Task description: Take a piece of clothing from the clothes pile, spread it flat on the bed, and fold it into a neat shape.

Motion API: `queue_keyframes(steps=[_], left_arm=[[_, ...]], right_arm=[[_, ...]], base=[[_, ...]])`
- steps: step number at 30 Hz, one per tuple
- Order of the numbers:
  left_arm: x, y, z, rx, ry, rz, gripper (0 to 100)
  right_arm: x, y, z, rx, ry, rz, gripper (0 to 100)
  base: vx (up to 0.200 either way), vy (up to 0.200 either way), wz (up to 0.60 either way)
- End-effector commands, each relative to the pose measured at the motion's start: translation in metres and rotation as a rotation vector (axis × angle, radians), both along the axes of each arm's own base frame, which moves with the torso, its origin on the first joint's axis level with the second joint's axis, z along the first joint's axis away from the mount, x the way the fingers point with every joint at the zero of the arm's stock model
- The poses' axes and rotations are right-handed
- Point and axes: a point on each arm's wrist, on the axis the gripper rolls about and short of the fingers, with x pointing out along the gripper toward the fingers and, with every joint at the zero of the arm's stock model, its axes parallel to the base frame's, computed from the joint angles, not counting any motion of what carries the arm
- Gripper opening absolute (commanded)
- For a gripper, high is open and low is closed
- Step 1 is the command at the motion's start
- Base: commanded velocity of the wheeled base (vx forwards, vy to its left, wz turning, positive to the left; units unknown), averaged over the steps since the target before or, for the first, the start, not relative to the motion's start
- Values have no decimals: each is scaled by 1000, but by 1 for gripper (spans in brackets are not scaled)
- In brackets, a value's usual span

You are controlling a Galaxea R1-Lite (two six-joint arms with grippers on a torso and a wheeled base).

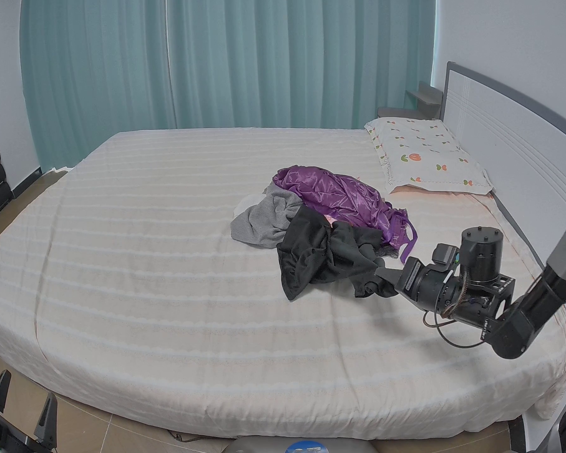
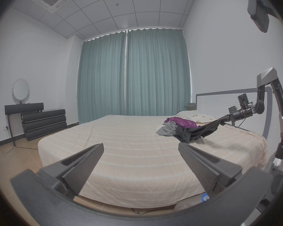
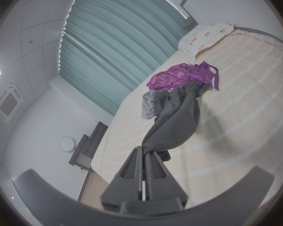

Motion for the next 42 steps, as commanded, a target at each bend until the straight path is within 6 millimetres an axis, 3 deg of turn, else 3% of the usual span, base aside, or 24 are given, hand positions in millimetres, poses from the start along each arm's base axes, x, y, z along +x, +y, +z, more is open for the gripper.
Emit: queue_keyframes(steps=[1, 2, 8, 21, 31, 33, 34, 35, 36, 39, 42], left_arm=[[0, 0, -5, 0, 0, 1, 100], [0, 0, -5, 0, 0, 1, 100], [0, 0, -5, 0, 0, 1, 100], [0, -1, -5, 3, -3, -36, 100], [0, -1, -4, 19, -14, -48, 100], [-3, -1, 8, 1, -63, -48, 100], [-12, -1, 59, -104, -210, -67, 100], [-12, -1, 63, -110, -214, -71, 100], [-7, -1, 82, -150, -194, -80, 100], [2, -2, 83, -122, -135, -107, 100], [26, -4, 62, -114, 89, -203, 100]], right_arm=[[-43, 0, 45, 59, -126, 57, 0], [-53, 1, 57, 80, -164, 80, 0], [-74, 5, 84, 124, -252, 130, 0], [-93, 3, 113, 200, -378, 208, 0], [-111, -4, 96, 201, -345, 257, 0], [-110, -3, 95, 199, -341, 256, 0], [-109, -3, 94, 198, -335, 257, 0], [-109, -3, 94, 198, -334, 257, 0], [-108, -2, 92, 193, -328, 259, 0], [-107, -1, 91, 190, -323, 261, 0], [-108, -1, 91, 190, -325, 259, 0]], base=[[0, 0, 0], [0, 0, 0], [0, 0, 0], [0, 0, 0], [0, 0, 0], [0, 0, 0], [0, 0, 0], [0, 0, 0], [0, 0, 0], [0, 0, 0], [0, 0, 0]])
